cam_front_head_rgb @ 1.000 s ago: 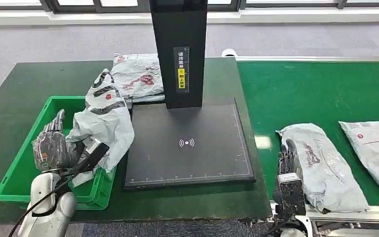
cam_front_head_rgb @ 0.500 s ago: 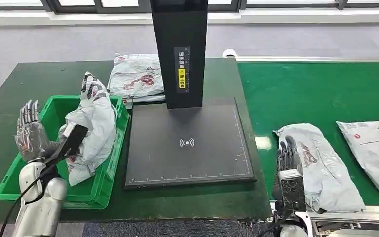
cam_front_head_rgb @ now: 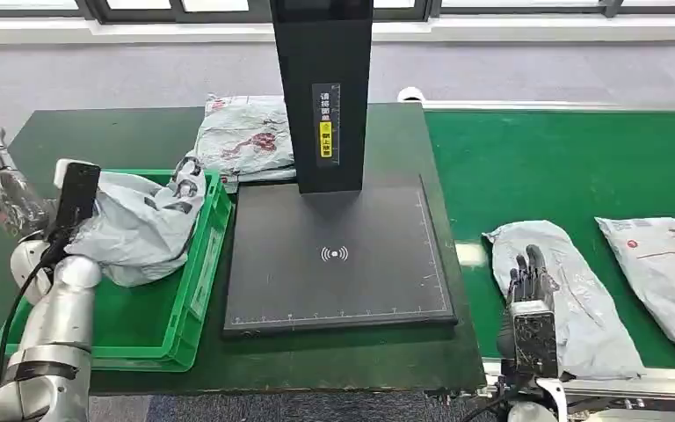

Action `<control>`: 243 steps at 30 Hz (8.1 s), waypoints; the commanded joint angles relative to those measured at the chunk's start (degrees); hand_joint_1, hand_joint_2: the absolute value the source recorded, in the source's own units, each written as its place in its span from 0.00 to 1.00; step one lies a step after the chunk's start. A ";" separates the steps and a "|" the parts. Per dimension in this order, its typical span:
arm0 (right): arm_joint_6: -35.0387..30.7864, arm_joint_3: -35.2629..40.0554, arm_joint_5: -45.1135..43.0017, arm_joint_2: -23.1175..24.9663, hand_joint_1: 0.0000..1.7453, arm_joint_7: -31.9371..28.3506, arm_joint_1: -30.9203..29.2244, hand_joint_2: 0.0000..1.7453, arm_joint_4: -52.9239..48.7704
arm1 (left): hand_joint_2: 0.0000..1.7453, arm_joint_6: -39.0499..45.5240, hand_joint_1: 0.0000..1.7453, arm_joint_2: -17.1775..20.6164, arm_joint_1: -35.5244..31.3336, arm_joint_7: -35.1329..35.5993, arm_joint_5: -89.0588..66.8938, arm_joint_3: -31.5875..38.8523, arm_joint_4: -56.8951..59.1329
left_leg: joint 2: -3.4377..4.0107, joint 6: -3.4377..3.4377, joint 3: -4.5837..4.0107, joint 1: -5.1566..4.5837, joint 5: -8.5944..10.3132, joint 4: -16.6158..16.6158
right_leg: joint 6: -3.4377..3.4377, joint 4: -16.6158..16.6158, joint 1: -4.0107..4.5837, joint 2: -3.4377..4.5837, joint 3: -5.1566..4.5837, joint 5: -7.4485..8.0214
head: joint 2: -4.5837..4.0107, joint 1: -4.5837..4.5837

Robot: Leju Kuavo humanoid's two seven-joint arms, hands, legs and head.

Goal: Moved the parcel from conveyor to table for the left to box.

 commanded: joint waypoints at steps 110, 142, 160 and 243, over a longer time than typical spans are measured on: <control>4.30 -11.08 57.26 -11.71 1.00 38.52 -26.71 1.00 74.01 | 1.00 -35.88 0.00 -20.00 -2.02 -11.91 41.15 -39.71 17.92 | 0.49 0.66 1.21 0.73 -0.38 0.32 | 0.54 -1.06 0.65 0.40 1.78 0.39 | 0.00 0.02; -31.12 3.50 31.78 -1.22 1.00 9.55 -16.21 1.00 10.45 | 1.00 -25.04 0.00 -21.19 -0.33 -13.83 36.58 -30.24 16.92 | -0.13 0.75 0.18 0.32 -0.18 0.14 | 0.70 -0.87 0.18 -0.10 0.90 0.24 | 0.02 0.00; -28.80 16.72 27.79 -0.10 1.00 6.96 -22.50 1.00 27.84 | 1.00 -25.24 0.00 -22.86 -4.04 -15.66 37.94 -30.72 21.87 | 0.07 0.75 0.27 0.32 -0.13 0.05 | 0.70 -0.94 0.19 0.13 0.93 0.35 | 0.00 0.00; -20.07 7.39 16.01 2.17 0.00 0.77 -15.73 0.00 21.50 | 1.00 -35.59 1.00 -12.50 2.40 20.30 -29.05 -51.40 36.21 | -0.05 0.69 0.66 0.23 -0.90 -0.08 | 0.46 -0.78 0.11 -0.13 1.71 -0.58 | 0.00 0.00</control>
